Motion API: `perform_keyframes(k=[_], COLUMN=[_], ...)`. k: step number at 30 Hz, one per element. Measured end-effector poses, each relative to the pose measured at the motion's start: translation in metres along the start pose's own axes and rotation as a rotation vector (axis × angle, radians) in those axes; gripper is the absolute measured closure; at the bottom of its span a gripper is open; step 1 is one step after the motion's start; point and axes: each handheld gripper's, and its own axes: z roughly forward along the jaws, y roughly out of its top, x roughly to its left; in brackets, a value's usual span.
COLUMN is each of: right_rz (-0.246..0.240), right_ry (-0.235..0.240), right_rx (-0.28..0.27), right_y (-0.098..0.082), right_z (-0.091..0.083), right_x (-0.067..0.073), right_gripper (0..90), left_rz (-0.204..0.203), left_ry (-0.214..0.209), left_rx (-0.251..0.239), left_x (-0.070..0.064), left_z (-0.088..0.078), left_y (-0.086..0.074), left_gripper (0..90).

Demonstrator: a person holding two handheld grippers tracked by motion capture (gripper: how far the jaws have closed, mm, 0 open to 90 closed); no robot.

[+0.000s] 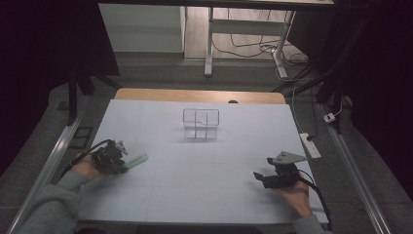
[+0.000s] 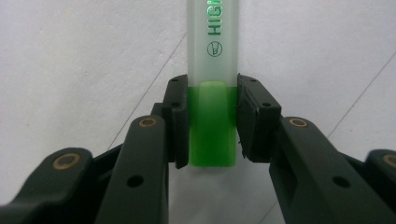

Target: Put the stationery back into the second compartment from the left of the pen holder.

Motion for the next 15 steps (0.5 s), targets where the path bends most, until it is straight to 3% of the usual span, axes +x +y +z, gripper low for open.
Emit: perform_keyframes(k=[11, 15], right_rz=[0.002, 0.004], right_ry=[0.003, 0.002], right_rx=[-0.001, -0.002], right_y=[0.000, 0.000], right_z=[0.000, 0.000], right_x=[0.000, 0.000], right_gripper=[19.3, 19.3], left_rz=[-0.034, -0.051], left_ry=[-0.014, 0.005], left_rx=[-0.085, -0.133], left_x=[0.002, 0.002], left_z=[-0.008, -0.013], left_y=[-0.008, -0.011], left_gripper=[66.8, 66.9])
